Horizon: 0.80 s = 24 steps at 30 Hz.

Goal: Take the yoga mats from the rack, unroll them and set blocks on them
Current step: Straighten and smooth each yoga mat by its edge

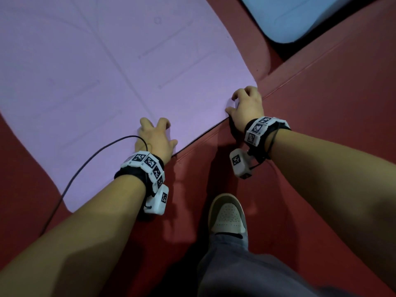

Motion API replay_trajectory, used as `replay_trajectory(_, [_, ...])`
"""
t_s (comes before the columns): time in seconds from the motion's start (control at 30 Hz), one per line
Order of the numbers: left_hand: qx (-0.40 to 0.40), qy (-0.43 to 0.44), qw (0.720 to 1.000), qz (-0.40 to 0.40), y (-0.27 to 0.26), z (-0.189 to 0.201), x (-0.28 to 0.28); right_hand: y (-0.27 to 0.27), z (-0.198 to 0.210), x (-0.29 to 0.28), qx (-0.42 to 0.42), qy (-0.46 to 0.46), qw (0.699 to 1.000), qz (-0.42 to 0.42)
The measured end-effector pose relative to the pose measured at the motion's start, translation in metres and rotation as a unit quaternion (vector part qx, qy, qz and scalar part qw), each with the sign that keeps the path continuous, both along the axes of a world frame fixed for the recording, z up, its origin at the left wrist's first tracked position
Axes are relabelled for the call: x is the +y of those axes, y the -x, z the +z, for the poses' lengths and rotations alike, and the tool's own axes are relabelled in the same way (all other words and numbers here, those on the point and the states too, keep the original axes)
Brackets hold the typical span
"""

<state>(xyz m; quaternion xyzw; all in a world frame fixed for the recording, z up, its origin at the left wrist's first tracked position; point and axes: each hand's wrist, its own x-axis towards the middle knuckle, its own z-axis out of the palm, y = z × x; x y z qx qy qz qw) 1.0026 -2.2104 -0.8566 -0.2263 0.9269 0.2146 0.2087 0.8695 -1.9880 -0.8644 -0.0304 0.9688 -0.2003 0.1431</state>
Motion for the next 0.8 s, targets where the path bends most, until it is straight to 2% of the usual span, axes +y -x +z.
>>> replay_trajectory(0.17, [0.018,-0.013,1.000,-0.003,-0.009,0.004,-0.006,0.003,0.011,-0.007,-0.042,-0.050,0.998,0.014])
replay_trajectory(0.27, [0.034,-0.025,0.999,0.002,-0.015,0.007,-0.012,-0.006,0.018,-0.013,-0.028,-0.101,0.994,0.029])
replay_trajectory(0.4, [0.044,-0.028,0.998,0.019,-0.029,0.010,-0.025,-0.029,0.024,-0.037,0.005,-0.156,0.980,0.125])
replay_trajectory(0.6, [-0.018,-0.019,0.995,0.101,-0.076,0.015,-0.062,-0.077,0.026,-0.101,-0.023,-0.106,0.957,0.269])
replay_trajectory(0.7, [-0.049,-0.009,0.989,0.140,-0.106,0.016,-0.086,-0.100,0.031,-0.134,-0.040,-0.066,0.925,0.371])
replay_trajectory(0.8, [-0.058,0.001,0.982,0.177,-0.131,0.019,-0.107,-0.118,0.038,-0.168,-0.023,-0.111,0.863,0.493])
